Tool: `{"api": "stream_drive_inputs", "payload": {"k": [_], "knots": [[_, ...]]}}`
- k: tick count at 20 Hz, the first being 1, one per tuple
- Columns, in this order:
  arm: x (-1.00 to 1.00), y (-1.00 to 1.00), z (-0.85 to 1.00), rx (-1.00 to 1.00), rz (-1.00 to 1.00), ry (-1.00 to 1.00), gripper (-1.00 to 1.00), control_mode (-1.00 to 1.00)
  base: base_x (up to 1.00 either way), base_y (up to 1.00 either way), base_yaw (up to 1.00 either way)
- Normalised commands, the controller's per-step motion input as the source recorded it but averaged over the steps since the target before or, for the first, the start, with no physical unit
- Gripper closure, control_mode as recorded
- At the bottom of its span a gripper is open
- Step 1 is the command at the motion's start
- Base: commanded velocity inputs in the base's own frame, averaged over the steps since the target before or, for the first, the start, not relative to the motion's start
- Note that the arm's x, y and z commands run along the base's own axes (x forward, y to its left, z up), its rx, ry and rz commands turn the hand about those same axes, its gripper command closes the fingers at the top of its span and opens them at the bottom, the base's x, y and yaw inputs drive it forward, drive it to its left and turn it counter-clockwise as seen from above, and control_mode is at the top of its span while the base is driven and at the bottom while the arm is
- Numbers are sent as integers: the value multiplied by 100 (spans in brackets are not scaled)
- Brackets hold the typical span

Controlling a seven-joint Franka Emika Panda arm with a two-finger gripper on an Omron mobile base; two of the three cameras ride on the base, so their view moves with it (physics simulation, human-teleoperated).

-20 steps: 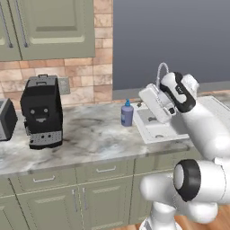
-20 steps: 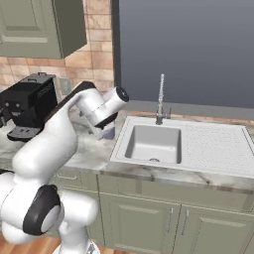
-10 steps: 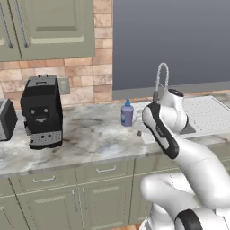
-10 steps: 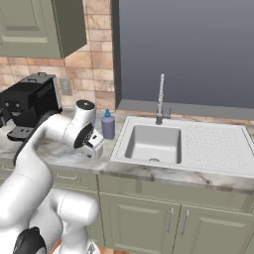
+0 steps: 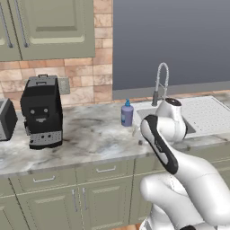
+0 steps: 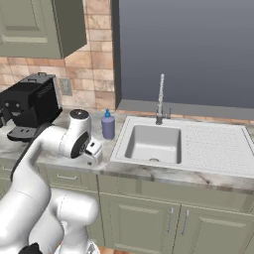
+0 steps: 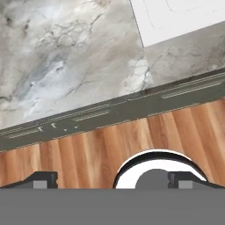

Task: Restock the sink supplies by placing the sponge and soap dispenser on the counter and next to the sink. Make sure the soap dispenser is upright.

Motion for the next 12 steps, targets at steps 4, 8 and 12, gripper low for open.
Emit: {"api": "stream_drive_inputs", "payload": {"k": [4, 8, 12], "knots": [[-28, 6, -33, -4, 0, 0, -100, -100, 0, 0, 0], [-25, 4, -6, -1, 2, -2, -100, 100, -75, 42, 15], [0, 0, 0, 0, 0, 0, -100, 100, -100, 99, 34]]}}
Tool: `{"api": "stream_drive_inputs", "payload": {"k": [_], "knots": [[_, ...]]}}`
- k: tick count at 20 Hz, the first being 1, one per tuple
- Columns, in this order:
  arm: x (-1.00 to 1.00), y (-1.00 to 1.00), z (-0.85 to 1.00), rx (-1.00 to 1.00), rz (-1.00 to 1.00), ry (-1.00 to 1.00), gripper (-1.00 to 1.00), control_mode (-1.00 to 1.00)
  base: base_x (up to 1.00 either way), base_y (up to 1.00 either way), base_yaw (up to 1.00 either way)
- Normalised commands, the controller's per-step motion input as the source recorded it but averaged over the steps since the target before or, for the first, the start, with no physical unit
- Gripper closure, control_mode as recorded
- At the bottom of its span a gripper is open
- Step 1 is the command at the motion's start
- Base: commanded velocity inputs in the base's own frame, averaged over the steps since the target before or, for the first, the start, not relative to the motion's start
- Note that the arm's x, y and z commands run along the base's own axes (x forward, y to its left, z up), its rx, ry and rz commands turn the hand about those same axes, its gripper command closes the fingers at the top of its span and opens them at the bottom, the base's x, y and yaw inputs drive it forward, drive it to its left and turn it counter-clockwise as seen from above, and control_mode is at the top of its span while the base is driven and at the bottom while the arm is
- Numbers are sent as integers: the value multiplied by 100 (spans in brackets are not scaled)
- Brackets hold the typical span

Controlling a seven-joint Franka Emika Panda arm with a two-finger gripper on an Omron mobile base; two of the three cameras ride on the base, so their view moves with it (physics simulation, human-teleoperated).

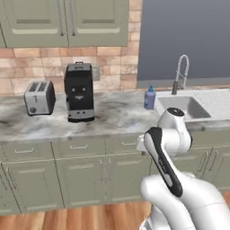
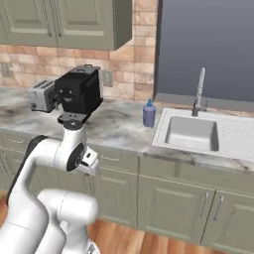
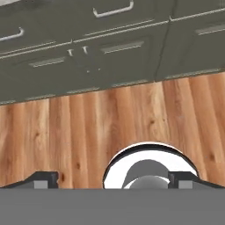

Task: Restock the sink supplies by placing the sponge and soap dispenser on the counter and next to the sink. Make sure the soap dispenser is upright.

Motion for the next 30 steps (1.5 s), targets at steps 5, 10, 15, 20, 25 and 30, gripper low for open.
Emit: {"api": "stream_drive_inputs", "payload": {"k": [5, 10, 15, 20, 25, 30], "knots": [[0, 0, 0, 0, 0, 0, -100, 100, -72, 100, 42], [0, 0, 0, 0, 0, 0, -100, 100, 2, 100, 34], [0, 0, 0, 0, 0, 0, -100, 100, 91, 36, 7], [0, 0, 0, 0, 0, 0, -100, 100, 38, 72, 0], [0, 0, 0, 0, 0, 0, -100, 100, 5, 70, 0], [0, 0, 0, 0, 0, 0, -100, 100, 50, -20, 26]]}}
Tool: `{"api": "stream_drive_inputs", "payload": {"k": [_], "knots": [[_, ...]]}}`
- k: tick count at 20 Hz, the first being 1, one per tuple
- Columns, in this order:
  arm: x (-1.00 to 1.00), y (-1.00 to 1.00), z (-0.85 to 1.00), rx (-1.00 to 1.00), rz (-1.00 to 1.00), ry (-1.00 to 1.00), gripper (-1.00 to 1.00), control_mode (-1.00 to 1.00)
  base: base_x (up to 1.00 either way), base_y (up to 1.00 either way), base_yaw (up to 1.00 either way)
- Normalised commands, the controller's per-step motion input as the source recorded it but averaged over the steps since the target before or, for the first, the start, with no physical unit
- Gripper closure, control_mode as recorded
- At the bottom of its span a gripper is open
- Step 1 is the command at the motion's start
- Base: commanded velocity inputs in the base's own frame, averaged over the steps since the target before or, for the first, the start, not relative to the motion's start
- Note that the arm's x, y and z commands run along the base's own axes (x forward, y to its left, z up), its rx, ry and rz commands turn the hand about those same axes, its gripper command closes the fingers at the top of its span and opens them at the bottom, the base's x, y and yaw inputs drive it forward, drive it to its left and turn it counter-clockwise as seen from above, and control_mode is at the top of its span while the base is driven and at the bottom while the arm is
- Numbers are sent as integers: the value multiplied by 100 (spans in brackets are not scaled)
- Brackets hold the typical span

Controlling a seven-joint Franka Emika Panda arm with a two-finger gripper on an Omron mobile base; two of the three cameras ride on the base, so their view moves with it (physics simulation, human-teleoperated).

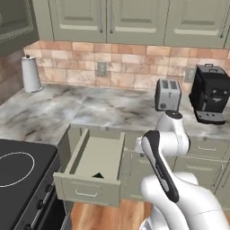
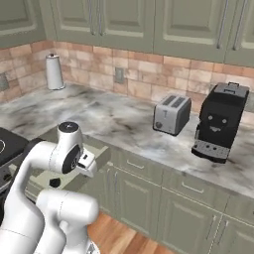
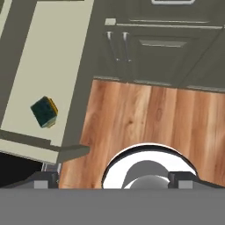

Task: Restock the sink supplies by placing the sponge and soap dispenser on the counter and next to the sink. Make sure the soap dispenser is upright.

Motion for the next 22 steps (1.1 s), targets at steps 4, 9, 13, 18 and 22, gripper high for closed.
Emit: {"api": "stream_drive_inputs", "payload": {"k": [4, 9, 13, 18, 22], "knots": [[0, 0, 0, 0, 0, 0, -100, 100, 9, -60, 38], [0, 0, 0, 0, 0, 0, -100, 100, -5, -28, 40], [0, 0, 0, 0, 0, 0, -100, 100, 24, -1, 27], [3, 2, -5, 0, 3, 0, -100, -100, 1, 5, 13], [50, 50, -26, 0, 6, 1, -100, -100, 0, 0, 0]]}}
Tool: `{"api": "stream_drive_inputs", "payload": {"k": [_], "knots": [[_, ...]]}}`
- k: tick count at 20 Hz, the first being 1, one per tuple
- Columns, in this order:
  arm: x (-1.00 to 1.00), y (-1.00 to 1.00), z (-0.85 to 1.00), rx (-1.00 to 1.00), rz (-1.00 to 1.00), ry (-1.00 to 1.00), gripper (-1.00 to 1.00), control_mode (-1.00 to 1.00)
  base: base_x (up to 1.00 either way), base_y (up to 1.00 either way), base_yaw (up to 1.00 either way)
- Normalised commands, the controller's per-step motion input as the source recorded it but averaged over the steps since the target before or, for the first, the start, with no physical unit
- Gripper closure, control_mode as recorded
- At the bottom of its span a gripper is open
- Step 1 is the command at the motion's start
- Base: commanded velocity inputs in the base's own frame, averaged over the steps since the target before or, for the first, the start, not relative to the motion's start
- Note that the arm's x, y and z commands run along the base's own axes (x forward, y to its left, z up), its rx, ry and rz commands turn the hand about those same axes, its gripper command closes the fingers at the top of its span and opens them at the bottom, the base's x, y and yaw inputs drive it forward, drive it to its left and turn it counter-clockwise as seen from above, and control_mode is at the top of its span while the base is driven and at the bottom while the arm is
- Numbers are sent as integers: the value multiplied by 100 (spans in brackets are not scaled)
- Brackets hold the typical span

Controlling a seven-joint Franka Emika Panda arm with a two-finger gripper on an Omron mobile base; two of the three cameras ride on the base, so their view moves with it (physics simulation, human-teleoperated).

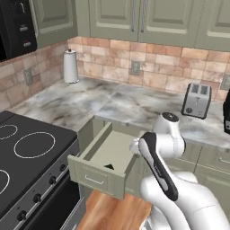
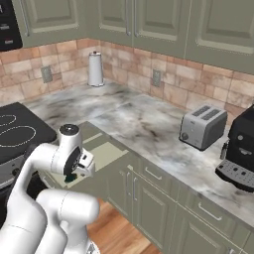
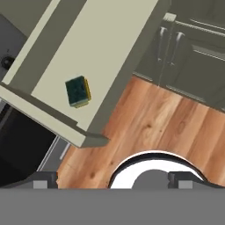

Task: Restock the sink supplies by placing the sponge and soap dispenser on the counter and next to the sink. Make sure the soap dispenser is upright.

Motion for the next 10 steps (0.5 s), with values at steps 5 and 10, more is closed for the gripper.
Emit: {"api": "stream_drive_inputs", "payload": {"k": [5, 10], "knots": [[69, 99, -32, 0, 0, 7, -100, -100, 0, 0, 0], [50, 77, -21, -4, 0, 16, -100, -100, 0, 0, 0]]}}
